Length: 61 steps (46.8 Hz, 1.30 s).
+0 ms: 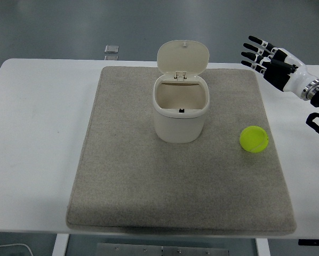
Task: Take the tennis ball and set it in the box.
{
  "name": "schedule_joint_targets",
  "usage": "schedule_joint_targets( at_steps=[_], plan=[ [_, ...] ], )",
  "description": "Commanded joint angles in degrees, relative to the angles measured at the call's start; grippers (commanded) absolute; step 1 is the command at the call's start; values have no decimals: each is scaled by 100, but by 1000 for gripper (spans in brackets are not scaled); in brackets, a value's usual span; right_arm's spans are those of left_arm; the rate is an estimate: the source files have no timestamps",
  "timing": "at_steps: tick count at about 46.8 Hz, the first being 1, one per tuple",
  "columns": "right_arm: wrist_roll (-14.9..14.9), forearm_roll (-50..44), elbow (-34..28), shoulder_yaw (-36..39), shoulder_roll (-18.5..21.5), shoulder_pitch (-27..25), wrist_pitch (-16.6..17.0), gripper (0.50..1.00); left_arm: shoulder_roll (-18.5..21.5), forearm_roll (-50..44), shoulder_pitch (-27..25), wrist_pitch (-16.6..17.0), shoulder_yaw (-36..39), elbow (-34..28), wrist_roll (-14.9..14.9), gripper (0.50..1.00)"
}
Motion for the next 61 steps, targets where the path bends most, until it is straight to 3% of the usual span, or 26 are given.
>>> schedule_joint_targets(
  at_steps=[1,61],
  plan=[
    [0,0,0,0,0,-2,0,911,0,0,0,0,0,-1,0,992],
    [105,-369,44,-53,-79,51,17,913,0,0,-26,0,0,-10,0,992]
  ],
)
